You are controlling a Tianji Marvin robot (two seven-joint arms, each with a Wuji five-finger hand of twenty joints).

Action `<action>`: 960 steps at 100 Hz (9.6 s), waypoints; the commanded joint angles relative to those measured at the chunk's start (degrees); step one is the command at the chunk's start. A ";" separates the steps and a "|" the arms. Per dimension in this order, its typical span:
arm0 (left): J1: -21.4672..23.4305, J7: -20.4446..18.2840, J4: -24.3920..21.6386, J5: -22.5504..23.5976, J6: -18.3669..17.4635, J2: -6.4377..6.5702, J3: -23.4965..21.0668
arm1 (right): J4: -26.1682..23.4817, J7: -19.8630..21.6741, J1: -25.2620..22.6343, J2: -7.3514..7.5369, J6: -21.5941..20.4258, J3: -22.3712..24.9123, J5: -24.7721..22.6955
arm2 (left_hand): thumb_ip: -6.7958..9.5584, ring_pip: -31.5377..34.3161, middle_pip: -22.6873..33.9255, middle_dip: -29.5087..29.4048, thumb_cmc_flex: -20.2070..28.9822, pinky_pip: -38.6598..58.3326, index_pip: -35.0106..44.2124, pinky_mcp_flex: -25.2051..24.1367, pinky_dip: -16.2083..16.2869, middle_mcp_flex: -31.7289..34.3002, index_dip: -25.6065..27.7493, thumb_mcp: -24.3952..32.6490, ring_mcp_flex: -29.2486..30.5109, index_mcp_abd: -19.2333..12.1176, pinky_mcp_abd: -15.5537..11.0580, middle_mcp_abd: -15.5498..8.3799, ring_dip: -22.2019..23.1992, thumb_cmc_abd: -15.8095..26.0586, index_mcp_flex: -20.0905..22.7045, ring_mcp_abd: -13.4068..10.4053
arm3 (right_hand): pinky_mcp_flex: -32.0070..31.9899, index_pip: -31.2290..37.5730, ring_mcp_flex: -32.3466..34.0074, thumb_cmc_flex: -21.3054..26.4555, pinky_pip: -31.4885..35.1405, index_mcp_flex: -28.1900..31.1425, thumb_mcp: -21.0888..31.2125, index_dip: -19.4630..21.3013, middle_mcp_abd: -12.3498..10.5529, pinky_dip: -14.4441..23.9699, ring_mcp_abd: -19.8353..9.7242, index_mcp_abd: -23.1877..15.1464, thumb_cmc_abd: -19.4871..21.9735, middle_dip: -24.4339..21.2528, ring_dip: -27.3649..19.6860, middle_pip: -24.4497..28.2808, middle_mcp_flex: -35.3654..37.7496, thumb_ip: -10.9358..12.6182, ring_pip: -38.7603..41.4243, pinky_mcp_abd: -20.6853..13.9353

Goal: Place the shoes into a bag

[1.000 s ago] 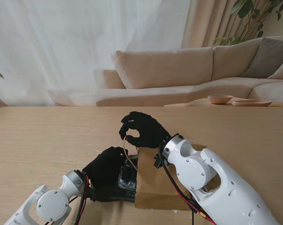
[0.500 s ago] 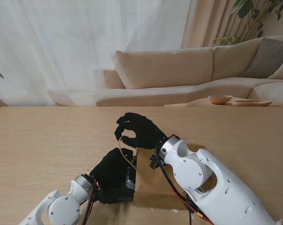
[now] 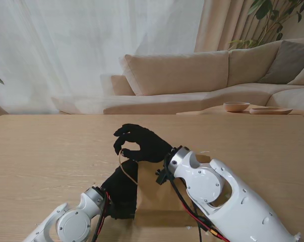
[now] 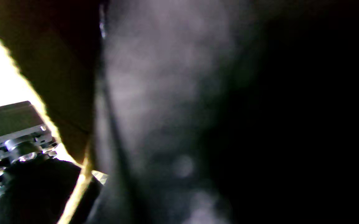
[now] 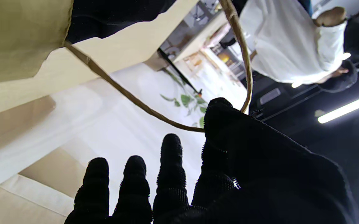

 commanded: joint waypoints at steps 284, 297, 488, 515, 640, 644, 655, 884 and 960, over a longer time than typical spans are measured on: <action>-6.38 -5.21 2.49 -13.07 3.22 -1.41 6.40 | 7.50 18.12 8.36 4.58 -27.28 -1.99 17.86 | 1.01 0.34 20.63 6.90 1.96 -3.23 8.13 -0.45 -0.88 2.63 5.62 9.29 -1.11 -10.15 -4.16 -0.97 -1.88 6.69 -1.20 -6.27 | -5.52 -1.36 -0.49 0.67 -3.18 11.56 6.40 4.63 -8.83 -0.67 -3.40 -14.52 -0.03 -1.06 -3.52 -3.05 -6.37 -11.02 -8.33 -3.67; -6.21 -5.75 2.17 -13.91 3.87 -1.34 6.08 | 8.07 17.66 9.15 4.68 -29.00 -2.82 17.53 | 1.15 0.34 20.54 6.92 2.51 -3.23 8.17 -0.44 -0.88 2.47 6.15 8.53 -1.11 -9.52 -4.21 -0.89 -1.88 7.07 -1.51 -6.27 | -5.38 -1.50 -0.06 -0.05 -3.57 11.91 7.58 5.67 -8.67 -0.99 -3.52 -14.97 -0.14 -1.08 -3.65 -2.94 -5.03 -11.24 -8.54 -3.60; -10.90 -1.26 5.85 -3.19 13.74 -2.32 13.97 | 13.14 14.30 15.09 3.18 -32.39 -10.20 18.48 | 2.35 -45.73 -9.16 -27.75 -15.39 -8.36 -5.53 1.60 -20.32 -11.90 -5.74 32.56 -0.80 -12.64 -6.93 -6.87 -21.99 -1.49 -18.10 -9.64 | -1.49 -0.30 0.21 1.03 -14.60 10.63 7.69 8.15 -6.57 -10.86 -5.15 -13.29 1.22 -0.46 -3.82 -2.09 -2.85 -11.35 -7.99 -7.72; -10.94 -3.23 5.55 -0.55 15.08 -1.39 12.64 | 13.22 15.05 14.43 3.38 -31.72 -9.28 18.76 | 1.39 -54.09 -21.80 -33.41 -23.62 -9.95 -9.18 1.85 -23.98 -13.43 -8.56 38.38 -1.88 -11.84 -5.97 -7.25 -30.38 -8.05 -28.73 -9.27 | -1.68 -0.12 0.18 1.33 -14.18 10.42 7.42 8.07 -6.45 -10.31 -5.07 -13.04 1.35 -0.44 -3.75 -2.07 -2.74 -11.27 -7.86 -7.70; -10.08 -11.95 -0.19 4.68 15.38 1.66 7.76 | 12.19 15.58 11.90 3.69 -30.59 -5.92 18.48 | -0.42 -63.43 -36.84 -62.94 -34.27 -22.98 -19.70 4.97 -70.44 -14.29 -13.11 35.48 -1.12 -20.13 -6.55 -12.71 -82.88 -7.79 -19.85 -12.02 | -2.33 0.44 0.13 1.41 -12.84 10.25 7.80 7.92 -6.40 -8.62 -4.96 -12.73 1.26 -0.44 -3.62 -2.21 -2.60 -11.31 -7.63 -7.27; -9.99 -12.07 -0.39 5.00 15.43 1.72 7.67 | 12.09 15.65 11.78 3.72 -30.51 -5.78 18.49 | -0.33 -63.43 -36.51 -62.72 -33.83 -22.80 -19.43 4.96 -70.41 -14.27 -12.96 35.53 -1.15 -18.97 -6.34 -12.34 -82.88 -7.50 -19.98 -11.85 | -2.34 0.44 0.15 1.33 -12.81 10.25 7.74 7.93 -6.41 -8.59 -4.94 -12.77 1.29 -0.44 -3.62 -2.22 -2.61 -11.34 -7.63 -7.27; -9.27 -12.71 -1.42 4.99 16.06 1.89 6.98 | 11.73 15.73 11.26 3.78 -30.25 -5.14 18.34 | 0.08 -63.43 -35.02 -59.26 -32.02 -22.47 -16.41 4.86 -70.02 -14.53 -11.37 33.73 -1.18 -13.52 -6.26 -11.06 -82.90 -5.15 -15.50 -11.60 | -2.39 0.42 0.19 1.38 -12.73 10.19 7.78 7.92 -6.35 -8.49 -4.92 -12.74 1.24 -0.43 -3.61 -2.19 -2.57 -11.33 -7.60 -7.17; 12.94 1.43 -7.16 0.83 4.45 -0.98 -19.71 | 0.62 -12.92 -12.54 -2.96 9.90 1.75 -3.34 | 1.37 -62.15 -30.65 -58.82 -28.60 -22.10 -23.62 4.59 -67.30 -12.64 -16.57 17.87 -0.93 -13.73 -4.46 -4.57 -76.47 8.69 -24.88 -8.49 | -2.83 -30.51 -0.17 -12.63 -1.12 -21.76 -7.97 -19.28 -0.07 0.84 -0.26 8.04 6.08 -2.77 -1.93 -7.52 -7.07 -0.13 -6.25 -2.05; 21.61 10.64 -15.81 0.11 6.80 -2.87 -16.73 | 2.95 -20.29 -19.25 -4.34 1.56 1.77 -1.25 | 1.29 -62.99 -34.35 -62.51 -31.87 -22.85 -22.84 4.14 -68.55 -13.97 -18.54 13.55 -1.31 -17.18 -2.16 -6.46 -78.83 13.00 -29.28 -7.92 | -6.85 -40.90 -2.06 -15.62 -1.84 -27.77 -17.77 -18.51 -3.37 1.77 -2.26 3.64 12.91 -8.73 -2.70 -21.43 -7.52 1.74 -14.35 -2.76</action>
